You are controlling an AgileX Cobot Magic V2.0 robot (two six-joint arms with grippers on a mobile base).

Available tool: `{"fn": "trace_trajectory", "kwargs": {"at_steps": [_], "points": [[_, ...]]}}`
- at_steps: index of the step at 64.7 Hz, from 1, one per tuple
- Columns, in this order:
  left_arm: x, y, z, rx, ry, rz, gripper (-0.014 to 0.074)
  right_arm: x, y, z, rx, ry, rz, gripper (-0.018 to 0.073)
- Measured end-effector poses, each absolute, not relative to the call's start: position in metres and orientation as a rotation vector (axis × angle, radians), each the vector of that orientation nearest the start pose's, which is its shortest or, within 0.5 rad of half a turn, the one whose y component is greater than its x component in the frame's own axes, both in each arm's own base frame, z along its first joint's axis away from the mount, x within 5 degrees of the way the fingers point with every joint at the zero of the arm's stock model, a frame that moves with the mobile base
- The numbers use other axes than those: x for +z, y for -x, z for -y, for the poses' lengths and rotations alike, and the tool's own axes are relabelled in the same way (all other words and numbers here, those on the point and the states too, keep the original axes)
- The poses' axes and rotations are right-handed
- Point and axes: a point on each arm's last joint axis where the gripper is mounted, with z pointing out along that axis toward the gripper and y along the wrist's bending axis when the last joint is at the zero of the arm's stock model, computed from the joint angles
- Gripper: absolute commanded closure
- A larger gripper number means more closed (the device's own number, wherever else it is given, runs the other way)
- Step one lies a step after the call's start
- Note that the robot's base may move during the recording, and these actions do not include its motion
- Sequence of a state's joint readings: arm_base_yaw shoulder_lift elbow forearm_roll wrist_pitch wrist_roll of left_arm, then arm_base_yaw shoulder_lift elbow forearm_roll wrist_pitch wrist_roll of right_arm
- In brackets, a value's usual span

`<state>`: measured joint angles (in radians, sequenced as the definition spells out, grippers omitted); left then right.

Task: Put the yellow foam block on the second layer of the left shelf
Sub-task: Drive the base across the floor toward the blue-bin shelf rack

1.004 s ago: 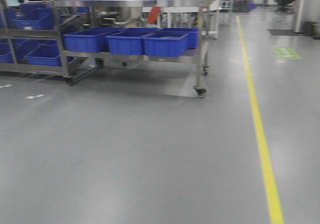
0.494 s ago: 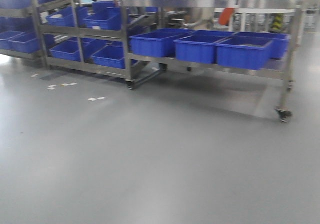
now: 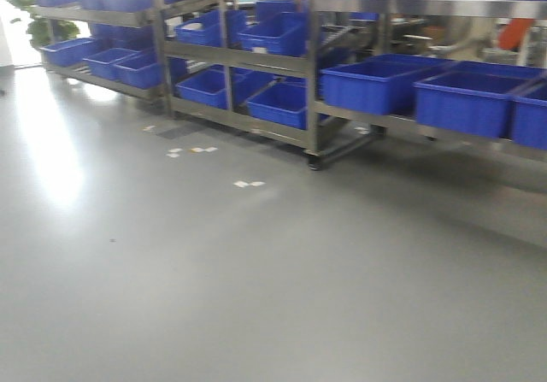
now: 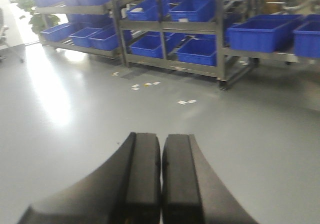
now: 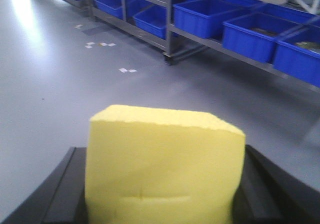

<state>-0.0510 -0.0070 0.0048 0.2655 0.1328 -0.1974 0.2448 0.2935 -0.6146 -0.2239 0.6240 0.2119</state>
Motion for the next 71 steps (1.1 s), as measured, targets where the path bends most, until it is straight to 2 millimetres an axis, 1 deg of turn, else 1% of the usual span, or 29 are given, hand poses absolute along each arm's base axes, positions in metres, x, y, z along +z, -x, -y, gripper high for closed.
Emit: {"fn": "trace_trajectory", "kwargs": {"at_steps": [71], "points": [[0.2003, -0.0561, -0.0003, 0.039, -0.067, -1.608, 0.046, 0.3431, -0.052, -0.0008, 0.083, 0.097, -1.771, 0.0239]]}}
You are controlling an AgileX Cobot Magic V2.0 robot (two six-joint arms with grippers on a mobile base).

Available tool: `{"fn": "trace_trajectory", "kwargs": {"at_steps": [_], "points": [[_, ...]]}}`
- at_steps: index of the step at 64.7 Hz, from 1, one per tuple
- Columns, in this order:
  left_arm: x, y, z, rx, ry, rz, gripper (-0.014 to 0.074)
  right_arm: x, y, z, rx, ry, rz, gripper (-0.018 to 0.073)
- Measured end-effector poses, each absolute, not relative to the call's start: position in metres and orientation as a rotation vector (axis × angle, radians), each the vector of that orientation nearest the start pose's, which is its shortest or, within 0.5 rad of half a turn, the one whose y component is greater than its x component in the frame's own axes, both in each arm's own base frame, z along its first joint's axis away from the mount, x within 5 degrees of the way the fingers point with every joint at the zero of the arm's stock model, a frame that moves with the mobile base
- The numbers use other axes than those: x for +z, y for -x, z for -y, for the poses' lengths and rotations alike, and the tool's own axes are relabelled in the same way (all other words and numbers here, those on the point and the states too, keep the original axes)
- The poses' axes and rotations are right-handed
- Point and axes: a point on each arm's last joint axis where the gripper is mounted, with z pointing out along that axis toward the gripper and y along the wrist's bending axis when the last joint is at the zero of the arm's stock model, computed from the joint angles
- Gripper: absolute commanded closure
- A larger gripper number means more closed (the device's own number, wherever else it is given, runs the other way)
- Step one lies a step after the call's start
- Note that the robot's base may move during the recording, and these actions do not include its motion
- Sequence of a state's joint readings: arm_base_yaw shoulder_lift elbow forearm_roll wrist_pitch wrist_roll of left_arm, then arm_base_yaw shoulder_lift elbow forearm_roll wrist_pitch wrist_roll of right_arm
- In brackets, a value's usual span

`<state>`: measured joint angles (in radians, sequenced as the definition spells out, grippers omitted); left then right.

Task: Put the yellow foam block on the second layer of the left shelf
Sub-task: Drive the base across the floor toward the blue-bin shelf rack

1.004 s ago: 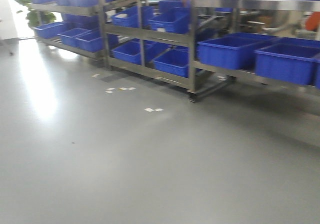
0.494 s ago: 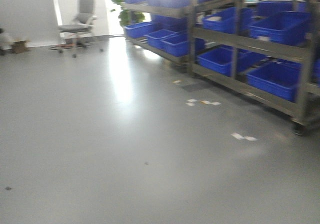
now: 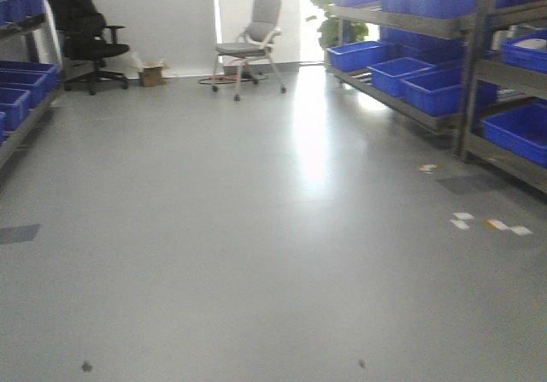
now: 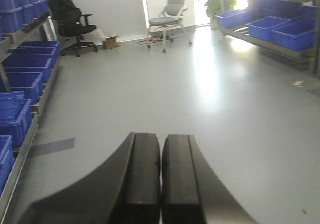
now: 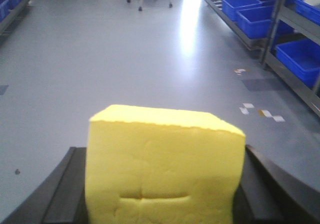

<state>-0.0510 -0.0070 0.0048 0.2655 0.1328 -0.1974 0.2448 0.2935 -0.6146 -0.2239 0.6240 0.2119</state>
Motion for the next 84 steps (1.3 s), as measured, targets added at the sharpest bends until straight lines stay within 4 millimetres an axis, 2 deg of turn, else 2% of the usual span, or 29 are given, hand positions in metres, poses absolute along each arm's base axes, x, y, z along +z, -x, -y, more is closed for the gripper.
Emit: {"fn": "trace_trajectory", "kwargs": {"at_steps": [84], "points": [[0.2003, -0.0561, -0.0003, 0.039, -0.067, -1.608, 0.046, 0.3431, -0.052, -0.0008, 0.083, 0.097, -1.771, 0.0239]]}}
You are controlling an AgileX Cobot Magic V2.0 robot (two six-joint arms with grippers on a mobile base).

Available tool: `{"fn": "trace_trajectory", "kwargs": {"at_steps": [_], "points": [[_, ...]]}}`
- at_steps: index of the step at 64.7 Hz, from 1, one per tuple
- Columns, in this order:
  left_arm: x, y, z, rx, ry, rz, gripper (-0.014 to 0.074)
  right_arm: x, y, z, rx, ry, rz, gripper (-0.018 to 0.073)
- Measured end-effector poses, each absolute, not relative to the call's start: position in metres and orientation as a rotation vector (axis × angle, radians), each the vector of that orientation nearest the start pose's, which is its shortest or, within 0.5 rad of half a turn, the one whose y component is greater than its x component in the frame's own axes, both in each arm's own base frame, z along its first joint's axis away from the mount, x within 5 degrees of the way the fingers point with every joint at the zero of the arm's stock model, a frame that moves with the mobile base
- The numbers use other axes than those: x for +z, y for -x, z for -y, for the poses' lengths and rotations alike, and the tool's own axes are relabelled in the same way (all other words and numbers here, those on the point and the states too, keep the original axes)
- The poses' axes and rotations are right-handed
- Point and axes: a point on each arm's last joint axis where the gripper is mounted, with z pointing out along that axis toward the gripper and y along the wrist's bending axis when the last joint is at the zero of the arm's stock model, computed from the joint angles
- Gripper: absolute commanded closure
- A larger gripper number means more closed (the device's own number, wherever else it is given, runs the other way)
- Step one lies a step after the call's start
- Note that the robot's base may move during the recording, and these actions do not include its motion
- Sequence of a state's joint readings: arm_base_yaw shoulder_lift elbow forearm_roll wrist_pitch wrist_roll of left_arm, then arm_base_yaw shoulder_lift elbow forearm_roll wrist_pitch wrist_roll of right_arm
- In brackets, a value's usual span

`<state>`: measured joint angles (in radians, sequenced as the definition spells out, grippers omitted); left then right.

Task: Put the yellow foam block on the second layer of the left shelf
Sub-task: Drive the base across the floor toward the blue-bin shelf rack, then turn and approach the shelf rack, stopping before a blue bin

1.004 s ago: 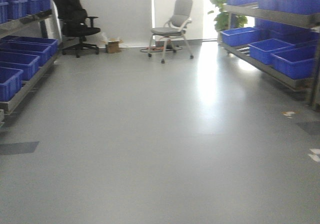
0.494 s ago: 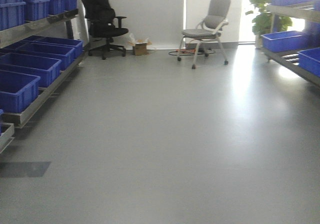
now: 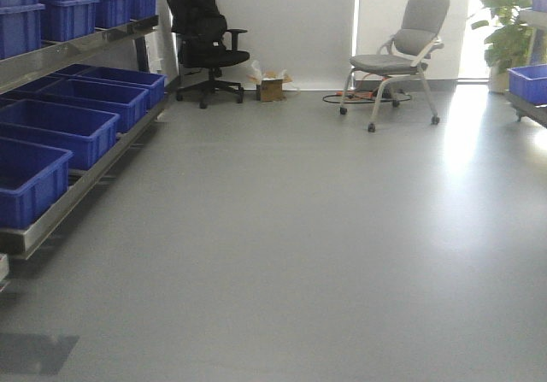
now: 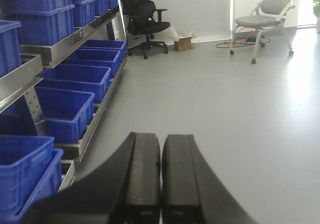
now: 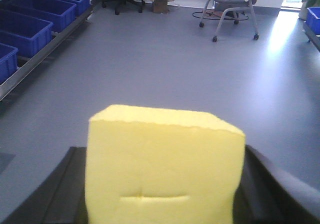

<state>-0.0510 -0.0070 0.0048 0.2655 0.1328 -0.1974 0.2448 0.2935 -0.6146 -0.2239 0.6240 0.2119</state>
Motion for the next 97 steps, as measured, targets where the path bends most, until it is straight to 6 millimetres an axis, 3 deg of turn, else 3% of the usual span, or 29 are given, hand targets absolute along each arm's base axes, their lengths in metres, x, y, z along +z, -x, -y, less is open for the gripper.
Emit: {"fn": "trace_trajectory", "kwargs": {"at_steps": [97], "points": [[0.2003, -0.0561, -0.0003, 0.039, -0.067, -1.608, 0.046, 0.3431, -0.052, -0.0008, 0.083, 0.097, -1.771, 0.0239]]}}
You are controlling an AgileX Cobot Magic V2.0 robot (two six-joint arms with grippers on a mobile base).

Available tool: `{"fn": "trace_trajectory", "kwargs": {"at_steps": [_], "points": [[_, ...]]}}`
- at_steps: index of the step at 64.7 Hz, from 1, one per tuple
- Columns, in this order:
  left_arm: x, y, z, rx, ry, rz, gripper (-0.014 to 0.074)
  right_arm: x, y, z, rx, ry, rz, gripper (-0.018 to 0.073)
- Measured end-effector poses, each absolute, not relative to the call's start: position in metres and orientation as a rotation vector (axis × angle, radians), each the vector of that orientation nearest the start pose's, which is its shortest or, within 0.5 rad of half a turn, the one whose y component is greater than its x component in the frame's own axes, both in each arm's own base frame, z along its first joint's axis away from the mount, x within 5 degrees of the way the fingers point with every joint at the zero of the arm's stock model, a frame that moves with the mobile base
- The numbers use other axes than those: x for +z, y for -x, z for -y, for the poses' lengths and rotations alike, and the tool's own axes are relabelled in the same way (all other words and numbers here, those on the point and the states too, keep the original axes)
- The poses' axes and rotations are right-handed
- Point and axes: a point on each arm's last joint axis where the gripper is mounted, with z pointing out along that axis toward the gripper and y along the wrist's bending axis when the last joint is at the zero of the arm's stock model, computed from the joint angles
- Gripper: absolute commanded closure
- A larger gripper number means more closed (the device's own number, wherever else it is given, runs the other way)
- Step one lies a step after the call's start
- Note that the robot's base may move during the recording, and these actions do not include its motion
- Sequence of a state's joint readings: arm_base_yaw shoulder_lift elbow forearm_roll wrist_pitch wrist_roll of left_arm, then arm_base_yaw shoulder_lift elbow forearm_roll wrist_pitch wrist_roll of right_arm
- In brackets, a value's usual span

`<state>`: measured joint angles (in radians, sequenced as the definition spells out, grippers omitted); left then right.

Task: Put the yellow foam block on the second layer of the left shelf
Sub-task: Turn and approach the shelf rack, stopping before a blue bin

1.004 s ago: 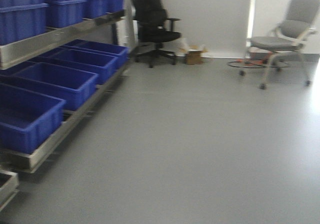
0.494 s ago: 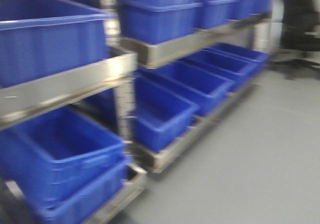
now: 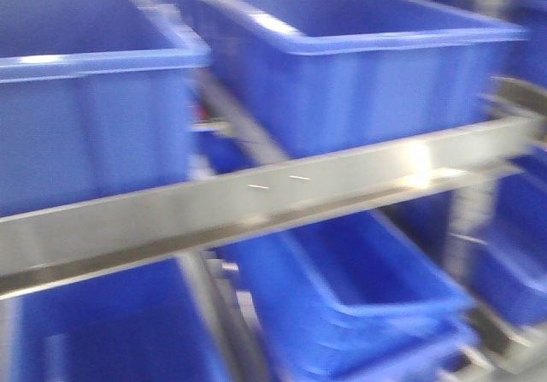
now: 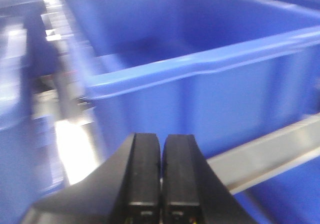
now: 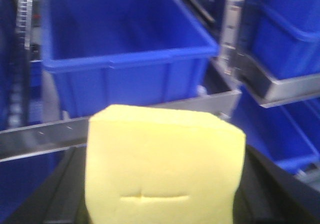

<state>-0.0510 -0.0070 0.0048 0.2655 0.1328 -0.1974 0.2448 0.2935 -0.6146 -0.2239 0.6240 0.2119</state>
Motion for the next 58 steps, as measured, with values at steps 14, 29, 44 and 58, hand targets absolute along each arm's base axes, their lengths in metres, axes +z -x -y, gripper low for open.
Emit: {"fn": "trace_trajectory", "kwargs": {"at_steps": [14, 29, 44, 58], "points": [[0.2003, -0.0561, -0.0003, 0.039, -0.067, -1.608, 0.046, 0.3431, -0.052, -0.0008, 0.083, 0.097, -1.771, 0.0239], [0.2003, -0.0561, -0.0003, 0.039, -0.067, -1.608, 0.046, 0.3431, -0.052, -0.0008, 0.083, 0.097, -1.771, 0.0239], [0.2003, -0.0561, -0.0003, 0.039, -0.067, -1.608, 0.046, 0.3431, -0.052, -0.0008, 0.083, 0.097, -1.771, 0.0239], [0.2003, -0.0561, -0.0003, 0.039, -0.067, -1.608, 0.046, 0.3431, -0.052, -0.0008, 0.083, 0.097, -1.771, 0.0239]]}}
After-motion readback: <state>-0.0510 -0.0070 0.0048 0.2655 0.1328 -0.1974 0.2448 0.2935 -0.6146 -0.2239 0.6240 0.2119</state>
